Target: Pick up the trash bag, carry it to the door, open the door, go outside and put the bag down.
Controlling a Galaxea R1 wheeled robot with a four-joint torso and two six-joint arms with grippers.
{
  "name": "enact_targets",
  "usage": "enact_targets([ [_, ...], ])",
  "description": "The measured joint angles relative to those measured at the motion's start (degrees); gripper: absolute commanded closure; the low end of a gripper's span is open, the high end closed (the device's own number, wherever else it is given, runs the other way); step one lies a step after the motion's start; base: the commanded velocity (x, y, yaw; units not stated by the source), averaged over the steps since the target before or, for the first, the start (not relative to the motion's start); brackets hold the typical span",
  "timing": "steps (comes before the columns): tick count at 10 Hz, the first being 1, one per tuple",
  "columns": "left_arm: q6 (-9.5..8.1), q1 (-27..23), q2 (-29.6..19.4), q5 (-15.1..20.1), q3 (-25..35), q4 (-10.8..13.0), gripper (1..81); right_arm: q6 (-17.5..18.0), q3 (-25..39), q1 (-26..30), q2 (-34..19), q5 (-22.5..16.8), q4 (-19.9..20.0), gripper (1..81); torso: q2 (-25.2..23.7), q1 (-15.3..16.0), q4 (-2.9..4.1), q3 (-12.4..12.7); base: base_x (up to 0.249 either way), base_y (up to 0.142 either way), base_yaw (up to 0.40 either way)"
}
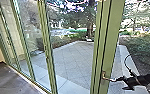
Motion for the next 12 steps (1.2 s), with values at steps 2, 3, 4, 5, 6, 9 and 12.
enact_targets([
  [2, -0.02, -0.02, 0.11, 0.00, 0.00, -0.05, 81.1, 3.94, -3.36, 0.50, 2.17, -0.40, 0.11, 1.0, 0.00, 0.02, 0.00, -0.02, 0.000, 0.000, 0.000],
  [3, 0.00, 0.00, 0.13, 0.00, 0.00, -0.11, 81.1, 5.69, -4.80, 1.13, 3.25, -1.57, 0.12, 1.0, 0.02, 0.02, 0.00, -0.02, 0.000, 0.000, 0.000],
  [4, -0.02, 0.00, 0.13, 0.02, 0.00, -0.13, 81.1, 6.94, -6.01, 1.27, 4.35, -2.12, 0.20, 1.0, 0.02, 0.02, 0.00, -0.02, 0.000, 0.000, 0.000],
  [5, -0.02, 0.00, 0.11, 0.00, -0.02, -0.13, 81.1, 7.77, -7.45, 1.24, 5.18, -2.51, 0.37, 1.0, 0.02, 0.02, 0.00, -0.05, 0.000, 0.000, 0.000],
  [6, -0.02, 0.00, 0.09, -0.02, -0.02, -0.20, 81.1, 8.55, -9.37, 1.27, 5.78, -2.72, 0.41, 1.0, 0.02, 0.02, 0.00, -0.05, 0.000, 0.000, 0.000],
  [9, -0.02, 0.00, 0.11, 0.02, -0.07, -0.55, 81.1, 10.65, -14.56, 1.73, 9.34, -3.46, 0.59, 1.0, 0.02, 0.02, 0.00, -0.05, 0.000, 0.000, 0.000],
  [12, -0.02, 0.02, -0.05, 0.00, -0.20, -0.66, 81.1, 11.46, -19.91, 1.82, 14.52, -4.96, 1.49, 1.0, 0.05, 0.02, 0.00, -0.06, 0.000, 0.000, 0.000],
])
